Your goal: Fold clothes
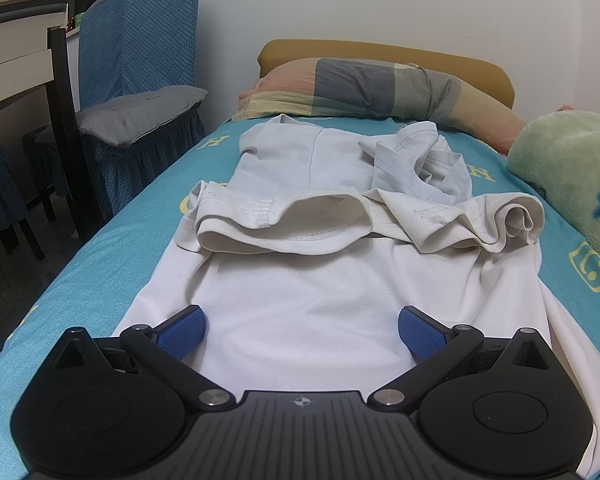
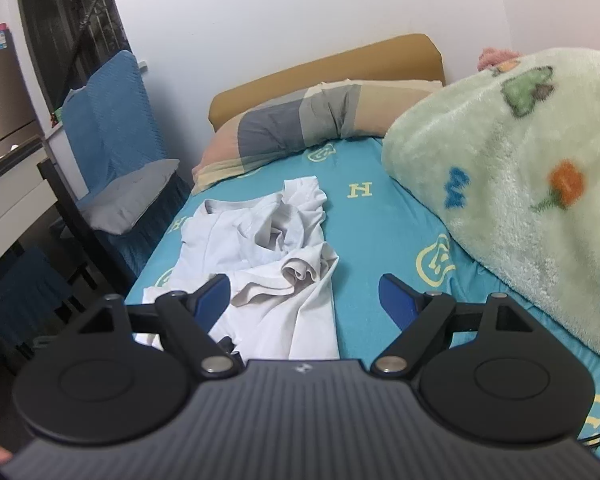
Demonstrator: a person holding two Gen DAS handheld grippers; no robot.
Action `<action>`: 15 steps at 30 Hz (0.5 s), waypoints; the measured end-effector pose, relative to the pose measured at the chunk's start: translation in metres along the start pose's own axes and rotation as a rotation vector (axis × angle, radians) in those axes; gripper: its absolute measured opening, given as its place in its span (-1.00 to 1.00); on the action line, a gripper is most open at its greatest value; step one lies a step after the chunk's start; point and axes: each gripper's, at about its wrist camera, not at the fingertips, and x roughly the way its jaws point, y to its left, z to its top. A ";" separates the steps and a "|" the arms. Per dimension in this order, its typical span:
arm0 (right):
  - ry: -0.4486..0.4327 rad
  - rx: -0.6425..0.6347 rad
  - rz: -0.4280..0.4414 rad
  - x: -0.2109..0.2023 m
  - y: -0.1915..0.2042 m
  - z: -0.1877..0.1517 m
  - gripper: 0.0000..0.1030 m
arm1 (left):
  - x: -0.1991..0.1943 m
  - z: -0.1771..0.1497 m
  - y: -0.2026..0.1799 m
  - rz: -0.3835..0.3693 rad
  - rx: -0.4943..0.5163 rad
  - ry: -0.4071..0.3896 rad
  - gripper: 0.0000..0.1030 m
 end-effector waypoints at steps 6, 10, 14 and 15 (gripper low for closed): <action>0.012 0.060 0.031 0.010 -0.006 0.001 0.61 | 0.000 0.000 0.000 0.000 0.000 0.000 1.00; 0.023 0.092 0.039 0.018 -0.011 -0.001 0.61 | -0.001 0.000 0.001 0.002 -0.003 -0.003 1.00; 0.050 0.147 0.048 0.028 -0.021 -0.004 0.61 | -0.001 0.001 0.000 0.006 -0.003 0.000 1.00; 0.054 0.162 0.054 0.029 -0.023 -0.004 0.61 | -0.001 0.000 0.000 0.007 -0.003 -0.001 1.00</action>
